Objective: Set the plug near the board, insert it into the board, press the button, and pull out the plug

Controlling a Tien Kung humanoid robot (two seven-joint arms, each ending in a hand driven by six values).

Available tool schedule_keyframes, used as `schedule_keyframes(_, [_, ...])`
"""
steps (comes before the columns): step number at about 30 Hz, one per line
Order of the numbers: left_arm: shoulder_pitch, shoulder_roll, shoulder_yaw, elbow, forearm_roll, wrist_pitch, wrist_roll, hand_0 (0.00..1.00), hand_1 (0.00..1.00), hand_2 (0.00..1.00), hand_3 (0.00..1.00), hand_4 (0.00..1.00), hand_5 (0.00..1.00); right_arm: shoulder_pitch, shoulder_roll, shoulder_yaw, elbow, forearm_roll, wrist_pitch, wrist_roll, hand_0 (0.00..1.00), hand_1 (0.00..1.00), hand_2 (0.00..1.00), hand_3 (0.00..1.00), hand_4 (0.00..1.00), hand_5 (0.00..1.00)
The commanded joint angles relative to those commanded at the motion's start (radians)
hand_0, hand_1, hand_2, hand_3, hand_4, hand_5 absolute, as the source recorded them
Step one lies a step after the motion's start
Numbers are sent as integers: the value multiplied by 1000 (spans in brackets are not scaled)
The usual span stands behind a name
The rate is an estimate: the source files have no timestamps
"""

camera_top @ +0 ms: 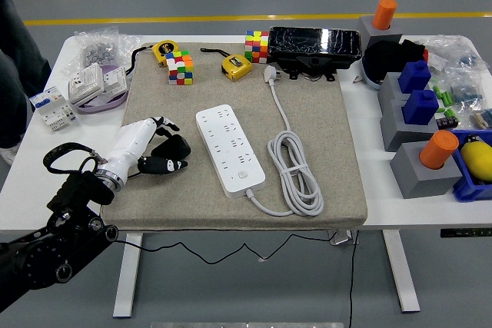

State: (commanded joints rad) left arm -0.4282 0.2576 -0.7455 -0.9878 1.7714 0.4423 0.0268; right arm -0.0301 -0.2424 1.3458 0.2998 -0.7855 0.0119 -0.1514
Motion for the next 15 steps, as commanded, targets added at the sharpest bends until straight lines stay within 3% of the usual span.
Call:
schedule_keyframes(1, [-1,-1,0,2,-3,0,3,580,515,522,562,852,116,0,0,0,0,-1,0,0,531,633,619,542,888,412])
schedule_keyframes(6, [-4,-3,4,5,-15,1,13,580,515,522,562,852,116,0,-1,2,0,0,-1,1,531,633,619,542,888,412])
schedule_keyframes(7, [-5,-3,4,6,-19,0,14,440,421,490,546,704,15,0,-1,2,0,0,-1,1,531,633,618,542,887,412])
schedule_keyframes(12, [-5,-5,5,5,-37,-3,21,440,421,490,546,704,15,1,-1,2,2,-1,-3,5,531,633,618,542,887,412])
schedule_keyframes(13, [-5,-5,6,4,-39,-3,21,379,364,449,529,621,2,1,-1,2,2,-2,-4,5,527,633,616,541,886,412])
schedule_keyframes(15, [-5,-5,7,0,-43,-6,23,379,364,449,529,621,2,1,-1,2,3,-2,-4,5,527,633,616,541,886,412])
